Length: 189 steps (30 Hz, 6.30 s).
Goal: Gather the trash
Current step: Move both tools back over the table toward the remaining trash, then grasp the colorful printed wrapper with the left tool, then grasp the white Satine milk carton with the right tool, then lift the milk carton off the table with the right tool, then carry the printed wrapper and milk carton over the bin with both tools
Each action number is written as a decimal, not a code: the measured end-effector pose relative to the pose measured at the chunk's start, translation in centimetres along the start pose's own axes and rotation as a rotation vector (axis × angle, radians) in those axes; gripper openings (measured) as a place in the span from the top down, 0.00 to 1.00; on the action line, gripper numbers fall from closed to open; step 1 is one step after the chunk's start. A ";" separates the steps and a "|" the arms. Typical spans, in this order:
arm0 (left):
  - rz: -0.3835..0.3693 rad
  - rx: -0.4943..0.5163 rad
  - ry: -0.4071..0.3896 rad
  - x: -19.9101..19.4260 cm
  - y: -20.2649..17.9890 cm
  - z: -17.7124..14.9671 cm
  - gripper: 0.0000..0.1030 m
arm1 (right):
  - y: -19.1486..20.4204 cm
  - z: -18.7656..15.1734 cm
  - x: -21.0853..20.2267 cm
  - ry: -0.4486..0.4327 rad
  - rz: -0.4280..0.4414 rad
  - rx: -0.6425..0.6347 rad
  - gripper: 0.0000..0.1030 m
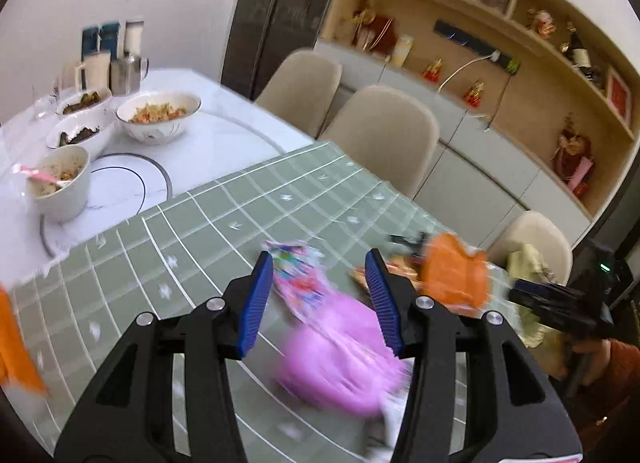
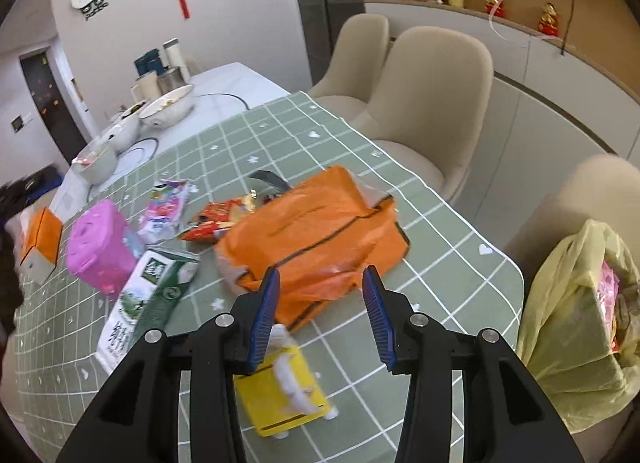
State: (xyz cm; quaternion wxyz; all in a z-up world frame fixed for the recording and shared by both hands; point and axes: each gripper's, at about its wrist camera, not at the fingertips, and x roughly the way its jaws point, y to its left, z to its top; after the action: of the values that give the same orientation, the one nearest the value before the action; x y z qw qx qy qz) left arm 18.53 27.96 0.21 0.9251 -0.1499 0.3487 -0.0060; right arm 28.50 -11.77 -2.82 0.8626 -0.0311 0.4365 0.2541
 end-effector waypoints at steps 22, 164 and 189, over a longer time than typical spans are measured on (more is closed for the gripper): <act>0.025 0.046 0.315 15.0 2.8 2.5 0.98 | 0.9 -1.9 -1.5 -0.026 -0.060 -0.034 0.60; 0.019 -0.197 0.280 -1.3 -3.1 -17.0 0.96 | 12.1 -6.3 0.4 0.200 0.129 -0.171 0.51; -0.108 0.066 -0.022 -4.7 -25.6 -2.4 0.97 | -6.7 -3.1 -18.8 -0.227 -0.025 -0.098 0.51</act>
State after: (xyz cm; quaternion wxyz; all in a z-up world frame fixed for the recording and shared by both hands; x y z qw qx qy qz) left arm 15.86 3.40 8.73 0.9318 -0.1377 0.3295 -0.0656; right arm 20.13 -26.14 8.64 0.9070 -0.0497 0.3225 0.2661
